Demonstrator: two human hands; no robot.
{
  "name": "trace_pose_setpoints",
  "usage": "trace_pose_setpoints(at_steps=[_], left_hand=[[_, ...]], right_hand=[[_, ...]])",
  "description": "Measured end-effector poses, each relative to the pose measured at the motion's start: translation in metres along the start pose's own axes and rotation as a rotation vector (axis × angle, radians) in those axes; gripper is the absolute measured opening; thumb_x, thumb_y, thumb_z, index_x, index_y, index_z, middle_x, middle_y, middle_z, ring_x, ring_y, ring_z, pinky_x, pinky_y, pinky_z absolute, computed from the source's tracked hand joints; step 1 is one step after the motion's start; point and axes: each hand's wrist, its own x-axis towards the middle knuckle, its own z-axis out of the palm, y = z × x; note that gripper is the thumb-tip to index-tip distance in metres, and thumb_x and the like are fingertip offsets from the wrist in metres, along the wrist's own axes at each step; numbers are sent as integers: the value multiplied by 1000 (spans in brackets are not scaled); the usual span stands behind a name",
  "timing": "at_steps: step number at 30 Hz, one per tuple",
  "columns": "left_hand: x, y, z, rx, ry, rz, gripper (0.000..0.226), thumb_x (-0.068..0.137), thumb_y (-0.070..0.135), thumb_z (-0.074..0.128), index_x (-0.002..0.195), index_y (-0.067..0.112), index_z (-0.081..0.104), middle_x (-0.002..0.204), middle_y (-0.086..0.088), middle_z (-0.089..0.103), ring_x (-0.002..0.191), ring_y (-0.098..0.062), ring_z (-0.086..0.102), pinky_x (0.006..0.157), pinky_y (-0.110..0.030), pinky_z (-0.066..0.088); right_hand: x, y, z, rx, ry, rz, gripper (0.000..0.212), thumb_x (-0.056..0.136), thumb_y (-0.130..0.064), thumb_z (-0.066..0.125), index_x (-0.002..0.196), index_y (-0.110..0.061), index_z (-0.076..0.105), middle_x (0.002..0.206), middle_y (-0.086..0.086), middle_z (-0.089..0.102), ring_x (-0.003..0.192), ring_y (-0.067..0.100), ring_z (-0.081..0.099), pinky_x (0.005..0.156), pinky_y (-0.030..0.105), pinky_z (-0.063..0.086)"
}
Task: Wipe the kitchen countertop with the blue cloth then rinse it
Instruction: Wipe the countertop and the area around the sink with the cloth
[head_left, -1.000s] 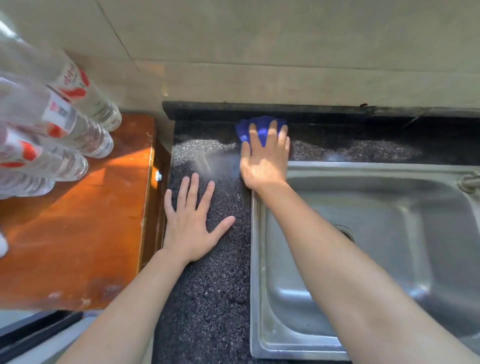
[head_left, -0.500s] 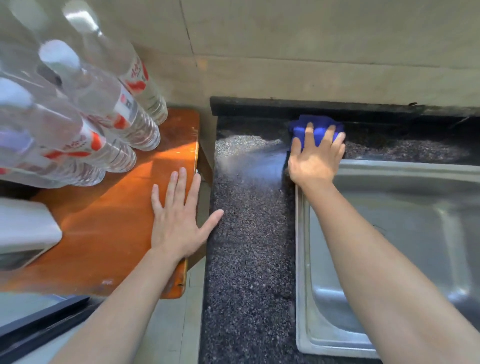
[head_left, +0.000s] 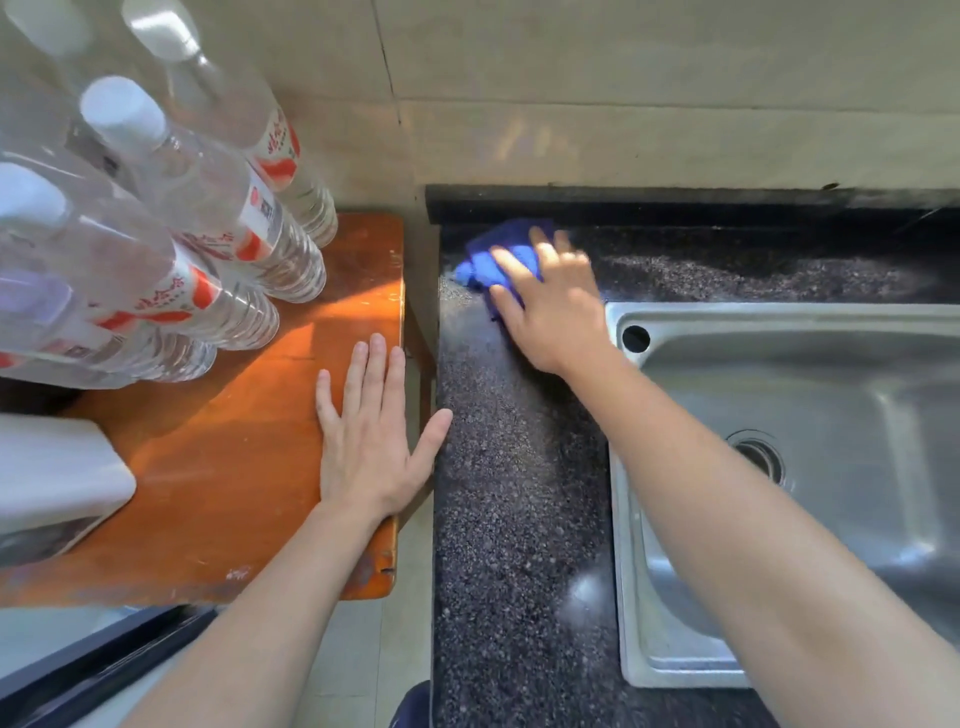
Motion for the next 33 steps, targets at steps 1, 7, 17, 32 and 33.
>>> trace_pose_setpoints(at_steps=[1,7,17,32,33], left_hand=[[0,0,0,0,-1,0,89,94,71,3,158,10,15,167,-8,2,154,-20,-4,120,-59,4],[1,1,-1,-4,-7,-2,90,93,73,1,158,11,14,167,-8,1,154,-21,-5,121,-59,1],[-2,0,2,-46,60,-7,82,97,63,9,155,8,28,166,-9,14,154,-22,7,120,-58,6],[2,-2,4,-87,92,-7,86,95,67,1,156,11,26,166,-9,14,154,-21,6,121,-56,2],[1,-3,5,-88,99,-9,85,95,66,2,155,12,27,166,-9,15,153,-21,8,121,-56,2]], right_hand=[[-6,26,-5,-20,3,96,55,101,-52,31,151,-30,42,157,22,34,143,45,30,115,51,26],[-21,62,-19,5,-78,419,57,104,-49,27,158,-32,18,166,19,8,151,43,3,123,51,6],[-211,-50,27,148,-91,-269,52,103,-50,42,153,-34,38,166,11,16,154,37,7,125,49,10],[-28,-36,17,91,-2,122,60,101,-51,32,156,-28,31,162,24,15,148,50,8,120,53,13],[-46,-44,21,104,5,69,60,100,-51,34,155,-27,35,162,24,18,148,50,10,120,54,15]])
